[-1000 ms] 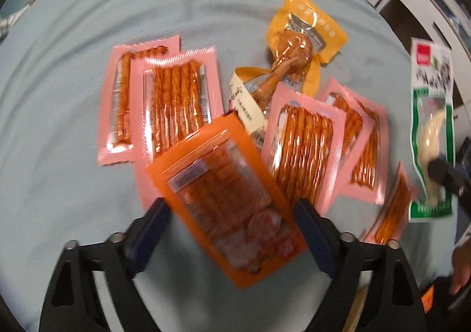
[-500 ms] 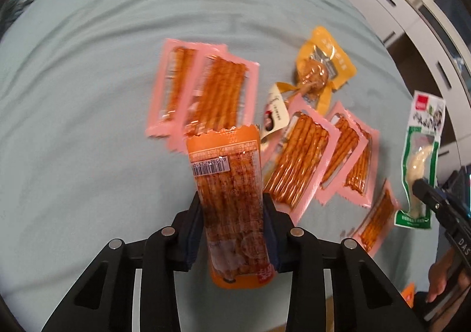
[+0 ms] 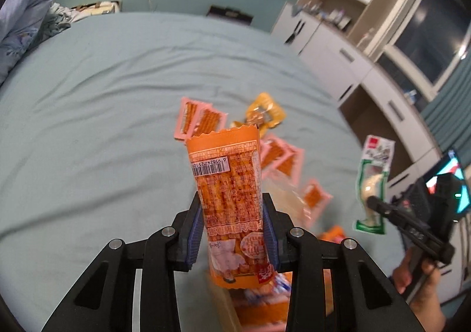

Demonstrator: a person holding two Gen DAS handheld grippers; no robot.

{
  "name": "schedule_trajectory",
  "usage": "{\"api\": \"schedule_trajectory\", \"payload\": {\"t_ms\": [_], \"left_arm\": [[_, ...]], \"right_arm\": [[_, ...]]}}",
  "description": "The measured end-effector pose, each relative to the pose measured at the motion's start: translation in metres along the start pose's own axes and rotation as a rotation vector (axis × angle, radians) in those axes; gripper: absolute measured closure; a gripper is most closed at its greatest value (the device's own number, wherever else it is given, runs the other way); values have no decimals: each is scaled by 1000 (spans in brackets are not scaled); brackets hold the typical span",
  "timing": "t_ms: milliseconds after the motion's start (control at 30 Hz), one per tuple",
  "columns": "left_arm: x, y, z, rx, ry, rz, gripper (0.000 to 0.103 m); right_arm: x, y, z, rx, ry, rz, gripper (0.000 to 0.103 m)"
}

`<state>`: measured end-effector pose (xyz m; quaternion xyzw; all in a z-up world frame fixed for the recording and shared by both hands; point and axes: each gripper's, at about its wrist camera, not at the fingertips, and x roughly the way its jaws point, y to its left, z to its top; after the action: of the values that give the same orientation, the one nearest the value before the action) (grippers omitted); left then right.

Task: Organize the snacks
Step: 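Grasp a large orange strip pack with the left tool while the right tool lifts the white-and-green pack, then carry the orange pack into the box and open the left tool while the right tool holds its pack, then lower the white-and-green pack into the box and open the right tool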

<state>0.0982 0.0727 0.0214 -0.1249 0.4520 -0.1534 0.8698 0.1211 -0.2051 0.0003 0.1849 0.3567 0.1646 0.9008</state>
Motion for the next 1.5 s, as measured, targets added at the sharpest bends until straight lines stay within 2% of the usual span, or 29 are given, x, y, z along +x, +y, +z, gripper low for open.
{"api": "schedule_trajectory", "payload": {"t_ms": [67, 133, 267, 333, 433, 567, 700, 867, 933, 967, 1033, 1233, 1367, 1500], "left_arm": [[-14, -4, -12, 1, -19, -47, 68], [-17, -9, -25, 20, 10, -97, 68], [-8, -34, -43, 123, 65, -73, 67], [-4, -46, -45, 166, 79, -90, 67], [0, -55, -51, 177, 111, -138, 67], [9, -53, -53, 157, 158, -135, 67], [19, -52, -56, 158, 192, -101, 65], [22, -61, -64, 214, 202, -44, 59], [23, -63, -64, 230, 200, -27, 53], [22, -64, -64, 232, 195, -22, 47], [18, -63, -62, 230, 167, 3, 38], [0, -53, -53, 204, 45, 121, 26], [-5, -48, -50, 214, -6, 220, 25], [-4, -46, -48, 217, -11, 252, 24]], "right_arm": [[-13, 1, -10, 16, -23, 19, 92], [-25, -1, -18, 24, -43, 37, 92], [-33, 4, -34, 13, -54, 60, 92], [-33, 8, -40, -1, -48, 57, 92], [-29, 8, -39, -12, -45, 56, 92], [-30, 7, -36, -25, -47, 45, 92], [-30, 10, -35, -19, -52, 47, 92], [-32, 13, -40, -20, -64, 57, 92], [-31, 12, -43, -23, -59, 52, 92], [-31, 12, -43, -23, -59, 52, 92], [-32, 12, -42, -21, -59, 52, 92], [-33, 12, -40, -16, -53, 70, 92], [-34, 19, -41, -51, -59, 88, 92], [-31, 31, -44, -116, -46, 115, 92]]}}
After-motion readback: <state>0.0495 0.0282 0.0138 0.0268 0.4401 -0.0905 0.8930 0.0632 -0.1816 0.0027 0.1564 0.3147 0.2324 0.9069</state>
